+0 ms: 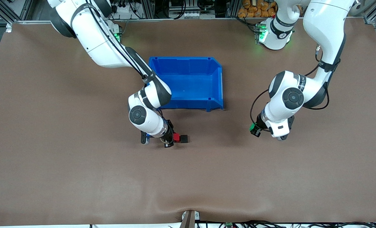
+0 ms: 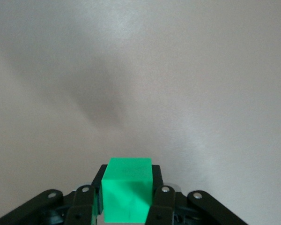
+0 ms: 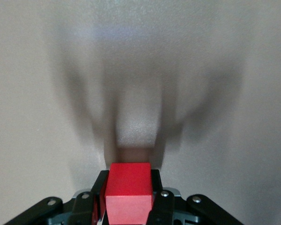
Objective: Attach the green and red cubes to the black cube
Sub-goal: 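Place the red cube beside the black cube while the left gripper approaches, then withdraw the right gripper while the left gripper lowers the green cube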
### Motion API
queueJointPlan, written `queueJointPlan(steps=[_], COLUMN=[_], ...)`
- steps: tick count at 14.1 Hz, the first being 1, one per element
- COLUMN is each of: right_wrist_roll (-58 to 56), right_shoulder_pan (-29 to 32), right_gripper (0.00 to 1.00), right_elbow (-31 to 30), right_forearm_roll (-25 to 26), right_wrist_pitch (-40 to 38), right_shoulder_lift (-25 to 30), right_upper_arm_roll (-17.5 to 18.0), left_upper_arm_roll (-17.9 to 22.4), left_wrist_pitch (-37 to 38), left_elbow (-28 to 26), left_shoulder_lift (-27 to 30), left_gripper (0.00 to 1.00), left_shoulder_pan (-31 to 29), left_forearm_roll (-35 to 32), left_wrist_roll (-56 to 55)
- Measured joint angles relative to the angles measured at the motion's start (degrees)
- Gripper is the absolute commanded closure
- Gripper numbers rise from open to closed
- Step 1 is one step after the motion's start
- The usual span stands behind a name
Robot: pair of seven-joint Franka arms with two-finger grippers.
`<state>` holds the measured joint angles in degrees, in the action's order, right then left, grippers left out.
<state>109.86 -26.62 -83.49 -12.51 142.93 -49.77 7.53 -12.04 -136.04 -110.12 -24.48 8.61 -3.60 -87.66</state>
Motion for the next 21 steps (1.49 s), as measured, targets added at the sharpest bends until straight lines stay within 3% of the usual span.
queueJointPlan(steps=[1, 2, 3, 4, 8, 10, 12, 16, 21], right_wrist_roll=[0.4, 1.2, 1.8, 2.0, 1.4, -1.9, -7.8, -27.9, -58.1], right_shoulder_pan=[-0.1, -0.2, -0.3, -0.3, -0.1, 1.1, 4.1, 12.5, 23.1], right_gripper=[0.97, 0.64, 0.08, 0.0, 0.0, 0.0, 0.0, 0.0, 0.0], right_elbow=[0.0, 0.0, 0.1, 0.1, 0.9, 2.9, 6.4, 16.0, 21.0], right_forearm_roll=[-0.2, -0.3, -0.4, -0.5, 0.2, 0.3, 0.3, 0.4, 2.7], right_wrist_pitch=[0.7, 1.1, 1.3, 1.4, 1.1, -6.2, -18.8, -42.5, -51.1], right_shoulder_lift=[-0.1, -0.2, -0.3, -0.4, -0.8, -0.1, 1.8, 6.6, 13.0], right_upper_arm_roll=[0.0, 0.0, 0.0, 0.0, -0.6, -1.2, -1.5, -1.6, -1.5], left_upper_arm_roll=[0.0, 0.0, 0.0, 0.0, -0.2, -0.2, -0.2, -0.2, -0.1], left_wrist_pitch=[0.7, 1.9, 2.9, 3.8, 4.6, 4.6, 4.8, 4.9, 4.9], left_elbow=[0.8, 2.0, 3.5, 5.4, 13.5, 15.2, 15.6, 19.3, 28.4], left_shoulder_lift=[-0.1, -0.4, -1.1, -2.3, -9.6, -11.7, -12.8, -16.4, -23.0], left_gripper=[1.0, 1.0, 1.0, 1.0, 1.0, 1.0, 1.0, 1.0, 1.0], left_shoulder_pan=[0.3, 0.7, 1.2, 1.9, 7.1, 10.4, 12.5, 15.6, 17.8], left_forearm_roll=[0.0, 0.0, 0.0, 0.0, 0.0, 0.0, 0.0, 0.1, 0.1], left_wrist_roll=[-4.3, -8.6, -13.0, -17.1, -31.0, -34.5, -37.0, -43.5, -46.4])
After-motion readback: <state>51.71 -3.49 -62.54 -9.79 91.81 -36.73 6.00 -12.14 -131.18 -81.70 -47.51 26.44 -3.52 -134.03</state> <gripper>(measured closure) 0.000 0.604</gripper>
